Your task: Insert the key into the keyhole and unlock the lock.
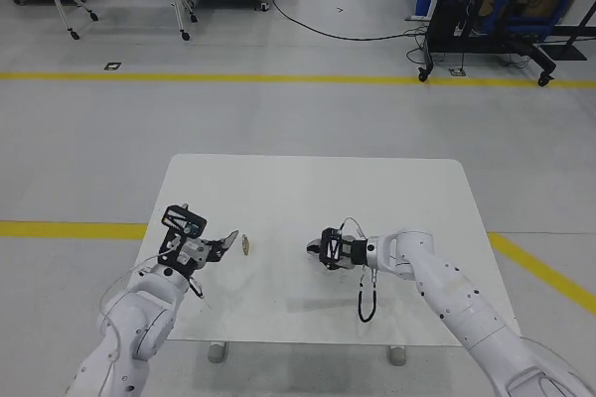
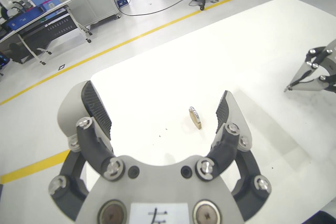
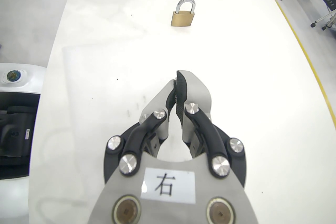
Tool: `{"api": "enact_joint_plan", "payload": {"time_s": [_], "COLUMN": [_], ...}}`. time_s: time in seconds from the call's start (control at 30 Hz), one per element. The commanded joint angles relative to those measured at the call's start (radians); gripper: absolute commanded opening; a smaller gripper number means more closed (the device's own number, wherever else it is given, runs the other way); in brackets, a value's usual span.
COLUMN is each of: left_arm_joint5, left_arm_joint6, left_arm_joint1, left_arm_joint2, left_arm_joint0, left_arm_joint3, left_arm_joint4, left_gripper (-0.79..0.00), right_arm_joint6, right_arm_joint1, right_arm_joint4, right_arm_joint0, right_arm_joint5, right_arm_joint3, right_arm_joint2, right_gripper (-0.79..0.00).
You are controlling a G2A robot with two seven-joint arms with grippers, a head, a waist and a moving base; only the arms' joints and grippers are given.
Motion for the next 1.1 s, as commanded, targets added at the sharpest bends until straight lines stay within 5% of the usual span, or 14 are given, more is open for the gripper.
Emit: {"api": "enact_joint_plan", "payload": {"time_s": [0.0, 0.3, 0.73, 0.87, 1.07], "left_arm_joint5": [-0.004, 0.052, 0.134, 0.159, 0.144], "left_arm_joint6": [-0.040, -0.113, -0.211, -0.214, -0.204], "left_arm_joint1": [-0.005, -0.036, -0.100, -0.113, -0.106], "left_arm_joint2": [0.064, 0.266, 0.498, 0.510, 0.406], "left_arm_joint0": [-0.041, -0.179, -0.364, -0.394, -0.387], "left_arm_joint3": [0.010, 0.078, 0.302, 0.330, 0.313], "left_arm_joint4": [0.042, 0.111, 0.161, 0.143, 0.031], "left_gripper": [0.000, 0.000, 0.000, 0.000, 0.000], "right_arm_joint6": [-0.075, -0.254, -0.429, -0.514, -0.705], "right_arm_joint1": [0.001, 0.002, 0.011, 0.022, 0.042], "right_arm_joint4": [-0.009, -0.049, -0.059, -0.053, -0.022], "right_arm_joint0": [0.007, 0.054, 0.096, 0.087, 0.055], "right_arm_joint5": [-0.006, -0.053, -0.082, -0.087, -0.118], "right_arm_joint3": [0.031, 0.161, 0.292, 0.314, 0.311], "right_arm_joint2": [-0.001, -0.024, -0.018, 0.000, -0.008], "right_gripper": [-0.785, -0.785, -0.785, -0.785, -0.785]}}
